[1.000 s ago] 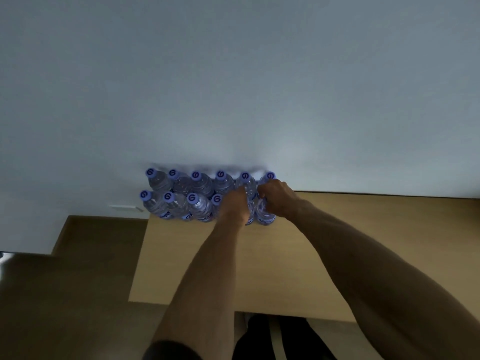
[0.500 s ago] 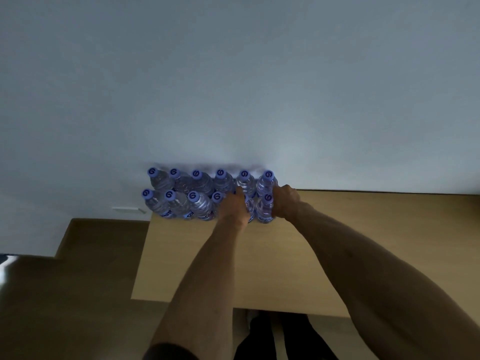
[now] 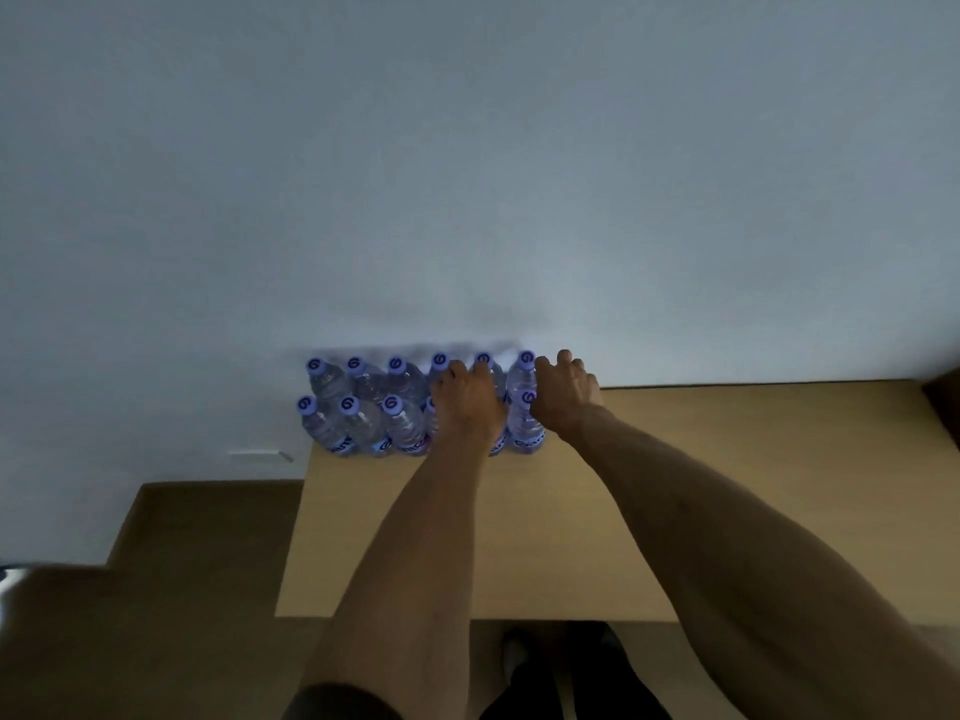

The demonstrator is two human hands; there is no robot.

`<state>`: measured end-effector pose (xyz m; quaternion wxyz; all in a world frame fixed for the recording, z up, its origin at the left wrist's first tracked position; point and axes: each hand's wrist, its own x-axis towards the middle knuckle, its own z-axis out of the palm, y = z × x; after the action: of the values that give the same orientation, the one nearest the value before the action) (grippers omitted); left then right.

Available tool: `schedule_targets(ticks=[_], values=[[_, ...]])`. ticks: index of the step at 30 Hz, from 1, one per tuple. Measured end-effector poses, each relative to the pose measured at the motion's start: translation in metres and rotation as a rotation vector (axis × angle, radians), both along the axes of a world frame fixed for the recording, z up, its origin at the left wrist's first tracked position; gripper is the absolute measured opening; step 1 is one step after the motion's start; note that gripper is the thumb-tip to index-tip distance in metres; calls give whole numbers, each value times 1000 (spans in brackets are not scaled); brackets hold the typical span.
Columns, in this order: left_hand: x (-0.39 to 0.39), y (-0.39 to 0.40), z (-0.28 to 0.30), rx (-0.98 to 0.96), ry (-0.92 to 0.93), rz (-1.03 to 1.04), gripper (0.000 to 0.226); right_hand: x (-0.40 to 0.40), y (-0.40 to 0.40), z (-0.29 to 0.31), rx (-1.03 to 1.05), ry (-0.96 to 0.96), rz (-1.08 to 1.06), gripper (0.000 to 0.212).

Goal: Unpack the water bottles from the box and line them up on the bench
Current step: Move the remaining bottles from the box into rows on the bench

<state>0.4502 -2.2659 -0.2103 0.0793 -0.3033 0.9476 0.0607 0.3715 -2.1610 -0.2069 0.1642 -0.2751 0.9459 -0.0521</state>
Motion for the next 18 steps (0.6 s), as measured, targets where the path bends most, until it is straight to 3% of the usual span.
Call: schedule_targets(ticks=[7,12,18], values=[[28,10,-4,1,-64,-16,63,20,29,6,-12,-5,-30,47],[32,27,4,-3,-169,-18,51,20,54,15,-24,9,-77,41],[15,68,17,31,-41,-105,41,14,95,26,-45,30,-122,39]])
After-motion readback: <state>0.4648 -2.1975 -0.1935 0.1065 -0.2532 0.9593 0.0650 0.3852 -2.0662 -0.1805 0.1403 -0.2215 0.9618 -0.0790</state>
